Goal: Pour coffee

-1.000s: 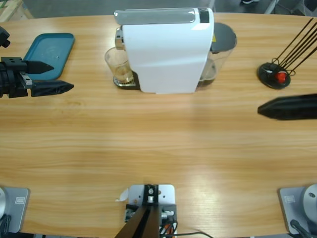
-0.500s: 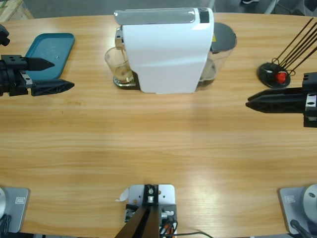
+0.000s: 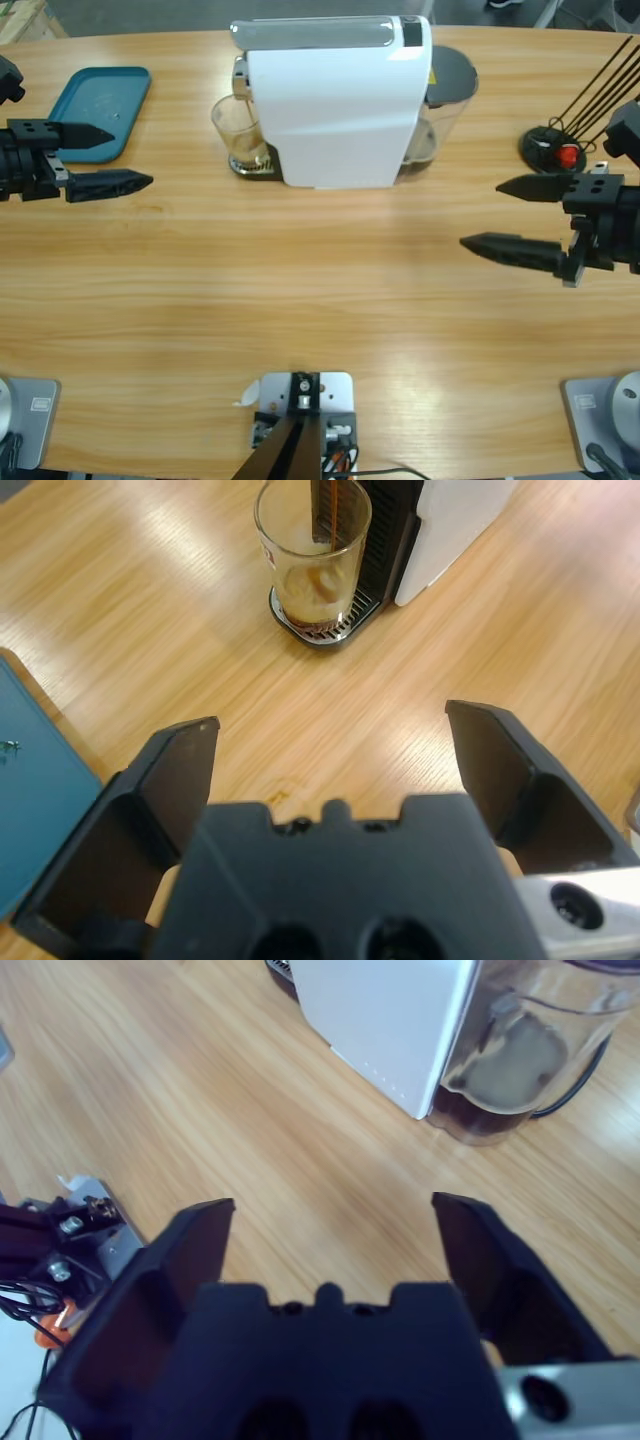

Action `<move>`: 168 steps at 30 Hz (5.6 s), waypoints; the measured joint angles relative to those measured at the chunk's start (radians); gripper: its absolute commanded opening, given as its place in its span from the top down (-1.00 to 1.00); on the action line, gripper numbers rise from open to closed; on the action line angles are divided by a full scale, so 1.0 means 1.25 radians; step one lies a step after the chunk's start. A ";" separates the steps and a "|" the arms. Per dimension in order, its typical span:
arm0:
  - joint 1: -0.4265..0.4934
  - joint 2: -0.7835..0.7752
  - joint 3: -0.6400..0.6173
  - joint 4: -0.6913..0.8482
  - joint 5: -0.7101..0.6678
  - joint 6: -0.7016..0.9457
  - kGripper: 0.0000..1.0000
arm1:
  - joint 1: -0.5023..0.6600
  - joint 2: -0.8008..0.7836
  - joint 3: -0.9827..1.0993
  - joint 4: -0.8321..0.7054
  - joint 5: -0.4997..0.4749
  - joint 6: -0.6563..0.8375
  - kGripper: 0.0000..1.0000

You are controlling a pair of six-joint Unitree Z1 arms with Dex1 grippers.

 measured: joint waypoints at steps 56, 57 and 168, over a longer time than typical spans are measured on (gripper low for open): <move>-0.023 -0.036 -0.088 0.056 -0.012 0.069 -0.97 | 0.001 0.037 0.007 0.000 -0.022 -0.003 -1.00; -0.023 -0.036 -0.088 0.056 -0.012 0.069 -0.97 | 0.001 0.037 0.007 0.000 -0.022 -0.003 -1.00; -0.023 -0.016 -0.073 0.056 0.003 0.088 -0.99 | 0.001 0.073 0.007 0.000 -0.022 -0.002 -1.00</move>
